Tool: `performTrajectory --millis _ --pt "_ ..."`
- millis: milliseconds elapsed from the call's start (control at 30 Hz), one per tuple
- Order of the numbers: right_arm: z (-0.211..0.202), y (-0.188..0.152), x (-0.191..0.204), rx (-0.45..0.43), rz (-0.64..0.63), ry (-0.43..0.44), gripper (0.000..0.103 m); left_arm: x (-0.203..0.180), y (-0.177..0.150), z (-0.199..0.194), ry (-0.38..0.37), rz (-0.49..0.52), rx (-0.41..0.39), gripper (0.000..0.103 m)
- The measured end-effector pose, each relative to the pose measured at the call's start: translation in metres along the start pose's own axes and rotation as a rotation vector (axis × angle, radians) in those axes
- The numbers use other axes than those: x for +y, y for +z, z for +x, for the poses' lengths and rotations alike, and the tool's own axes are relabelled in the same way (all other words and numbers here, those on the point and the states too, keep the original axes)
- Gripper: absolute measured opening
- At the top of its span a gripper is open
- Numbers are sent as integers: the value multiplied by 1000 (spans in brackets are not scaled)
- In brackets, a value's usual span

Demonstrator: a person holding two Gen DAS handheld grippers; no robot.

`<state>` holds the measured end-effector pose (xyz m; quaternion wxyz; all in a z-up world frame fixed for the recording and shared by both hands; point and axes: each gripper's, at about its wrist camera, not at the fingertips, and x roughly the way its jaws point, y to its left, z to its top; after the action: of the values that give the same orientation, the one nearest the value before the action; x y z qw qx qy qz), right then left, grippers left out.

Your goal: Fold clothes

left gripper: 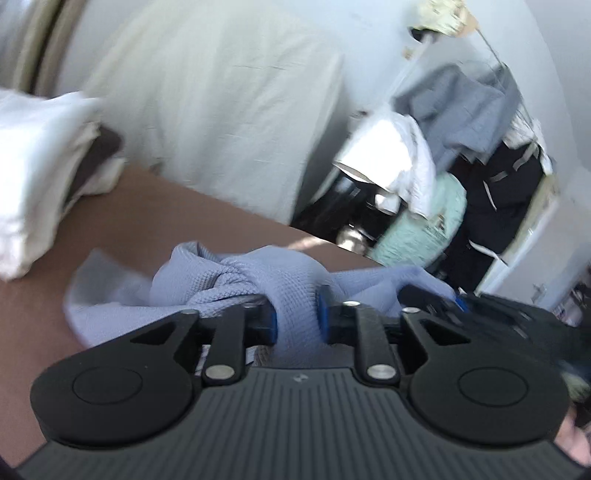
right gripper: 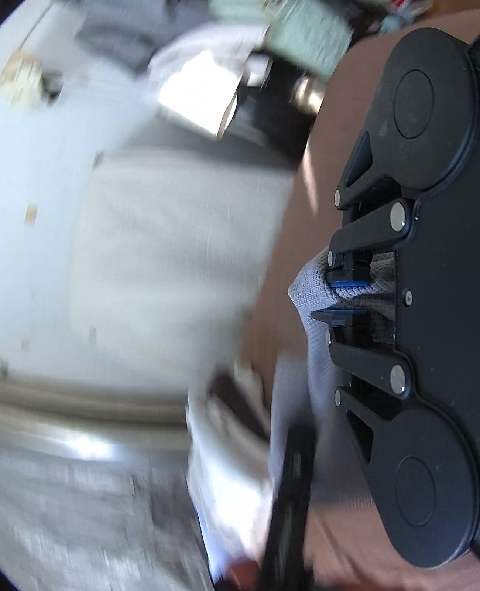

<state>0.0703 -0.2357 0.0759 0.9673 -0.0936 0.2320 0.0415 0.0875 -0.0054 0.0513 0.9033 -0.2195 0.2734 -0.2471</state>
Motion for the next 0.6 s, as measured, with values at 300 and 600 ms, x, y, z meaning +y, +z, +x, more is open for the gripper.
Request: performTrajectory --millis 300,600 --pt "100 -86 -93 226 186 -243 23 68 -32 14 160 38 33 59" --pt "24 -120 -75 153 233 59 70 107 -71 56 118 5 181 59"
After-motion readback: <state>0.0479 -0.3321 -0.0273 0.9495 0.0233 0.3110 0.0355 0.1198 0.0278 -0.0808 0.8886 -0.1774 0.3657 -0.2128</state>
